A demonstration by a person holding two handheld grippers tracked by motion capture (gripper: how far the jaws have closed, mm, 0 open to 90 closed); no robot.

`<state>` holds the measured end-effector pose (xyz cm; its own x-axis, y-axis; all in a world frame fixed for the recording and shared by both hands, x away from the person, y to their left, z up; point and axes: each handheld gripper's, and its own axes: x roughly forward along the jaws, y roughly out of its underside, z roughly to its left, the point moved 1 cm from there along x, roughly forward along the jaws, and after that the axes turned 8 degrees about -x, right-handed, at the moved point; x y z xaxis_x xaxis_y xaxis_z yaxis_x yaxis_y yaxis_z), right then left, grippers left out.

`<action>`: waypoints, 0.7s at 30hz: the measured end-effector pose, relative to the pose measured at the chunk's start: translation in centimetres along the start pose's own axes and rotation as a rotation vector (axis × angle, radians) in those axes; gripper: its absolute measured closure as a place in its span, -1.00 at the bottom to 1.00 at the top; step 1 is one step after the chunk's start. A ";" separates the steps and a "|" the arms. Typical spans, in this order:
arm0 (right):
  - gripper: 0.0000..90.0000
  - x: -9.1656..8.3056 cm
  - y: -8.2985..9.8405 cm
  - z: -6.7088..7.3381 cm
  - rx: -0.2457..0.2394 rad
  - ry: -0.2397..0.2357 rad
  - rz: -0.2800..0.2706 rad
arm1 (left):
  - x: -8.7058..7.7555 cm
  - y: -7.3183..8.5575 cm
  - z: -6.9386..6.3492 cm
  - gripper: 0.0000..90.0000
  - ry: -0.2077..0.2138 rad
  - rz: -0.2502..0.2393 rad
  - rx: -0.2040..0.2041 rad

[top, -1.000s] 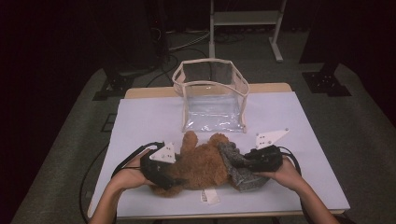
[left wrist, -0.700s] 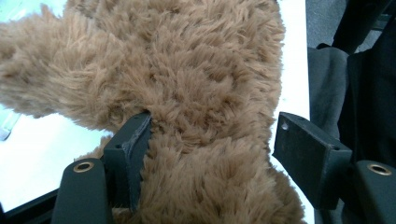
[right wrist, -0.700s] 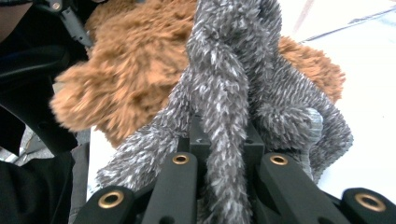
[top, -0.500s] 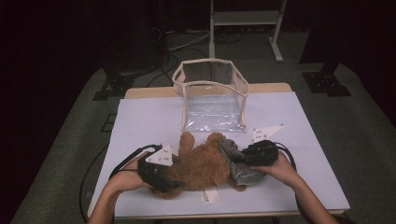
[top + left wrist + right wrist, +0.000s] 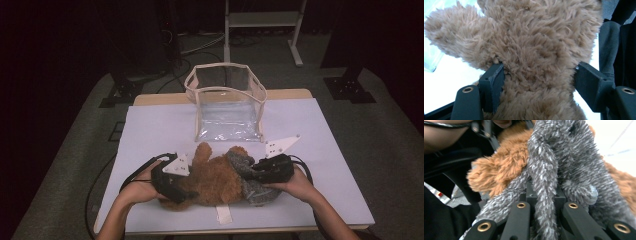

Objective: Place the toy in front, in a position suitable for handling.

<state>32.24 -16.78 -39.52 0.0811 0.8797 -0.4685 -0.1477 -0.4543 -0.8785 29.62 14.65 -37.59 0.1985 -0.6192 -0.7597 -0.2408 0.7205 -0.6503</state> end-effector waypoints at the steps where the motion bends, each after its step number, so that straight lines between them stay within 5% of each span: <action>1: 0.79 0.0 0.4 -0.2 0.008 0.007 0.011 | 0.0 0.0 0.0 -0.37 0.001 -0.002 0.001; 6: 0.79 0.2 3.1 -0.8 0.052 0.032 0.080 | -0.5 -0.1 0.1 -0.37 0.014 -0.031 -0.001; 8: 0.79 0.0 3.6 -1.0 0.081 0.028 0.061 | -0.8 -0.1 0.0 -0.37 0.007 -0.030 0.001; 15: 0.79 -0.1 1.2 -0.8 0.013 0.057 0.055 | -1.4 0.4 0.0 -0.38 -0.001 -0.047 -0.002; 21: 0.79 0.3 2.6 -0.9 0.024 0.050 0.100 | -4.1 1.4 -0.2 -0.38 -0.044 -0.125 -0.007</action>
<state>32.73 -17.80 -42.05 0.1142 0.8219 -0.5581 -0.1808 -0.5352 -0.8251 28.27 18.21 -35.38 0.2691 -0.6893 -0.6726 -0.2179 0.6367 -0.7397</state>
